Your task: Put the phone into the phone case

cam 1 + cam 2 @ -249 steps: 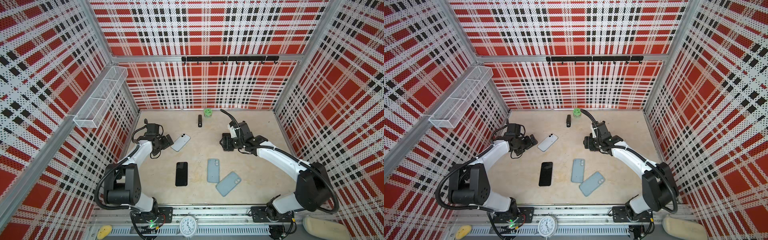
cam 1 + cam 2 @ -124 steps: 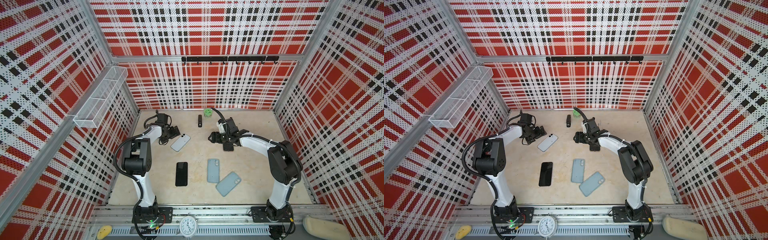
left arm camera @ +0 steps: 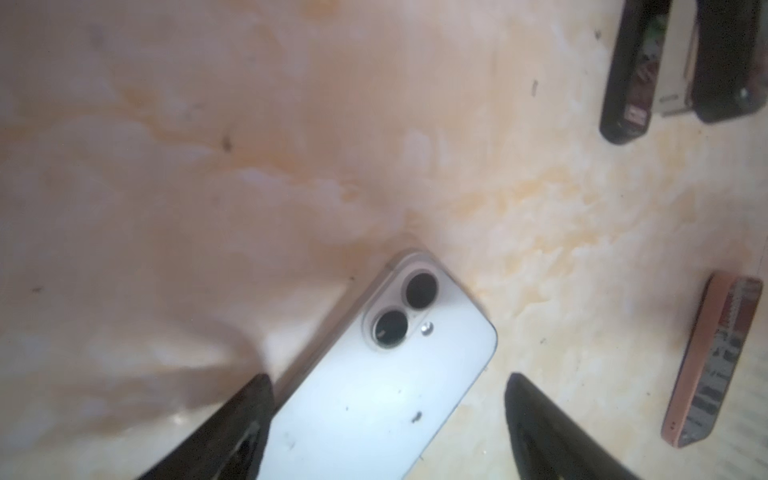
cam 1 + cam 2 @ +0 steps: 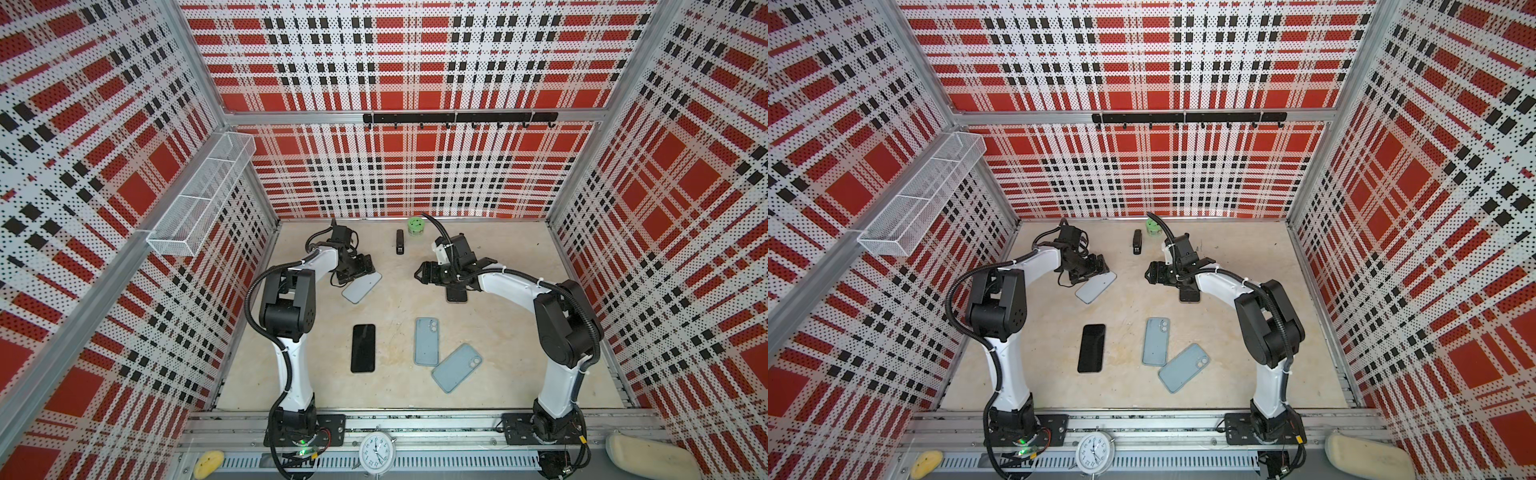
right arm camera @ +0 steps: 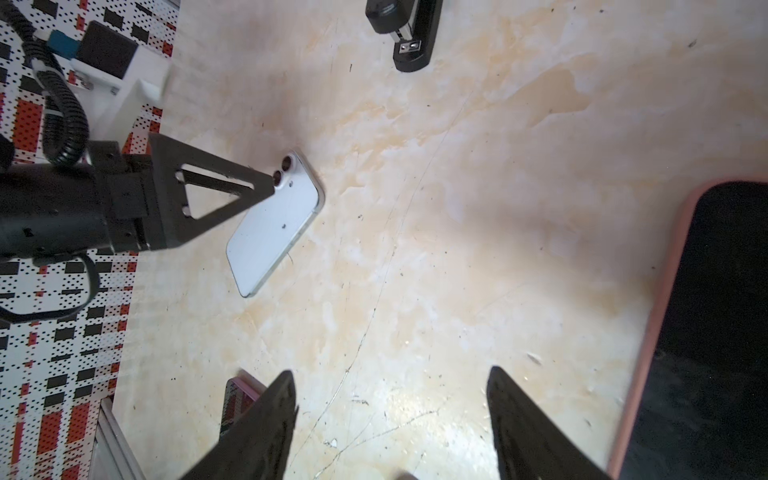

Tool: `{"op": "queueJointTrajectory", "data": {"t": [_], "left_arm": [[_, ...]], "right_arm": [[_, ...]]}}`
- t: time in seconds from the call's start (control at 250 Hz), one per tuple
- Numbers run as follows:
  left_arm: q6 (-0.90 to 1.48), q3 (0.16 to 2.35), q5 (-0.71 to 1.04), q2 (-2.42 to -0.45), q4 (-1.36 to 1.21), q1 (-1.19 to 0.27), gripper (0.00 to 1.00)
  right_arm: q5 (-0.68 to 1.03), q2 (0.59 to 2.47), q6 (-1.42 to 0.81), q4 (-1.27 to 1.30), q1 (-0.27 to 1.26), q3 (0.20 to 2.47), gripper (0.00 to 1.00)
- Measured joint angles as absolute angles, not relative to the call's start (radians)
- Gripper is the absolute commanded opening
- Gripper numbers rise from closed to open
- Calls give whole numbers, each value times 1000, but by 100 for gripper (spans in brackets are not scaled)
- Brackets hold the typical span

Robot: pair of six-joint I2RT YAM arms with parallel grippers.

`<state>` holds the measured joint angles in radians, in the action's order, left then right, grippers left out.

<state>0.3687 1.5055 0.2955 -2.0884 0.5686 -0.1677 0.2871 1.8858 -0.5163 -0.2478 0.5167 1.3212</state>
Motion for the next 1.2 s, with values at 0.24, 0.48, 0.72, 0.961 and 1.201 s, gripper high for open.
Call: {"op": "queueJointTrajectory", "data": {"t": [0.24,0.48,0.72,0.961,1.201], "left_arm": [[358,1428,322,-2054,521,-241,83],[378,1367,339,-2018,473,-326,82],[421,1321,364,-1979,439,-397,87],[453,1265,358,-1748,436,-299,93],[440,1156,385,-1585,460,-171,100]], "right_arm": [[275,1886,-516,-257,514,1333,74],[257,1883,-516,-259,488,1287,74],[249,1847,-516,-279,458,1213,74],[270,1814,-516,-277,459,1201,74],[328,1815,-537,-266,482,1195,75]]}}
